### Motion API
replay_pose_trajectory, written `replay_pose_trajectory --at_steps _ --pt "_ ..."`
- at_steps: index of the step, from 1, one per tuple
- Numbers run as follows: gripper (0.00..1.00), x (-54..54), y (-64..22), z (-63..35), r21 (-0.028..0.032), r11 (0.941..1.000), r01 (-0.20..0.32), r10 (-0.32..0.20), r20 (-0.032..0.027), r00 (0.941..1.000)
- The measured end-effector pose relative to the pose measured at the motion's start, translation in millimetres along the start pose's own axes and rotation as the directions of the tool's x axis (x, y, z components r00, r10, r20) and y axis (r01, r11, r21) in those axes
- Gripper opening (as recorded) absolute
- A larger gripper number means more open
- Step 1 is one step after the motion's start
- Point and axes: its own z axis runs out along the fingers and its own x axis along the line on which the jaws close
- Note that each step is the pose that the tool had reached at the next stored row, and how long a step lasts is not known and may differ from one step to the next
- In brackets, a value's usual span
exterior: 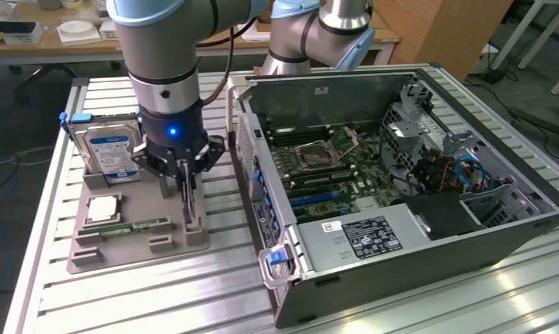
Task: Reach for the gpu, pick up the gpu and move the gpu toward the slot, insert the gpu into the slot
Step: 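Pick up the gpu and move the gpu toward the slot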
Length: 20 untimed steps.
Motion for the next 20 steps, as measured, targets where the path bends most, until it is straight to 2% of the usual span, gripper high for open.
replay_pose_trajectory --at_steps 14,20 --pt "0.26 -0.2 0.5 -13.1 0.0 1.0 0.0 0.0 0.0 1.0" --pt "0.26 -0.2 0.5 -13.1 0.0 1.0 0.0 0.0 -0.0001 1.0"
